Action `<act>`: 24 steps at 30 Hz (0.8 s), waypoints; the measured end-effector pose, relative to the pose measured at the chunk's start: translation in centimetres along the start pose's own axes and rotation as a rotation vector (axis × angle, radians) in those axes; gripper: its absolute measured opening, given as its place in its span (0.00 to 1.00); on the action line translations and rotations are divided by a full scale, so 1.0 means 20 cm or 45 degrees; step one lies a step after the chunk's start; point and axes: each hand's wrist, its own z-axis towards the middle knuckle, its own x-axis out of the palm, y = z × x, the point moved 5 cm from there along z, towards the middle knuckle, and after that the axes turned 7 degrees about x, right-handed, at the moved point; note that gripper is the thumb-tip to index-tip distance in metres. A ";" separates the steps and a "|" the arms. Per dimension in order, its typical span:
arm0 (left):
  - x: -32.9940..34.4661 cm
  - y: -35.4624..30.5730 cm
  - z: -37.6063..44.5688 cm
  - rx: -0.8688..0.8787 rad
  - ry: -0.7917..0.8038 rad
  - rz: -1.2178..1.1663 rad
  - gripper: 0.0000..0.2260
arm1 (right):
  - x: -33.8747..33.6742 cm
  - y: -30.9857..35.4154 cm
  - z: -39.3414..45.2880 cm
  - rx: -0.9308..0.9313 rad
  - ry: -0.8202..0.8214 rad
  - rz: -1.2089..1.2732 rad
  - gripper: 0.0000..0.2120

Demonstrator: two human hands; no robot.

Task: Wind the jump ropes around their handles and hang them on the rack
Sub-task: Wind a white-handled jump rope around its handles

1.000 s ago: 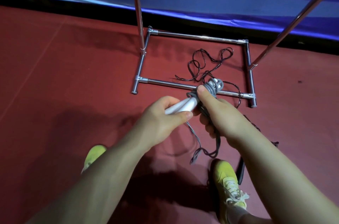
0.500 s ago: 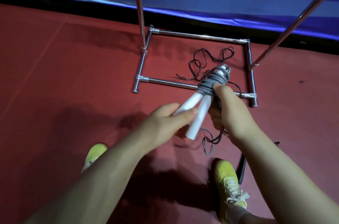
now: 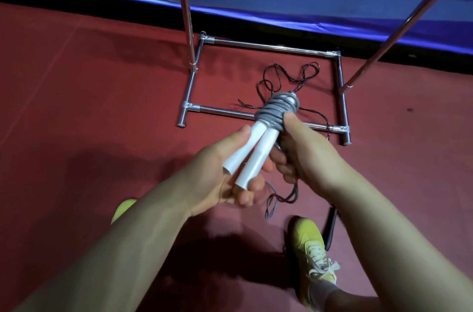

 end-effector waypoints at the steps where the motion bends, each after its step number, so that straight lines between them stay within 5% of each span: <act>1: -0.01 0.00 0.01 0.024 -0.042 0.049 0.24 | -0.01 0.00 0.00 0.008 -0.017 -0.040 0.24; 11: -0.01 0.00 0.01 -0.037 -0.126 0.191 0.24 | -0.07 0.04 -0.05 0.042 -0.312 -0.380 0.27; 18: -0.07 0.01 0.01 -0.083 -0.249 0.366 0.24 | -0.05 0.05 -0.05 -0.091 -0.411 -0.252 0.25; 24: -0.12 -0.03 0.02 0.108 -0.405 0.539 0.13 | -0.01 0.03 -0.07 -0.071 -0.239 0.044 0.33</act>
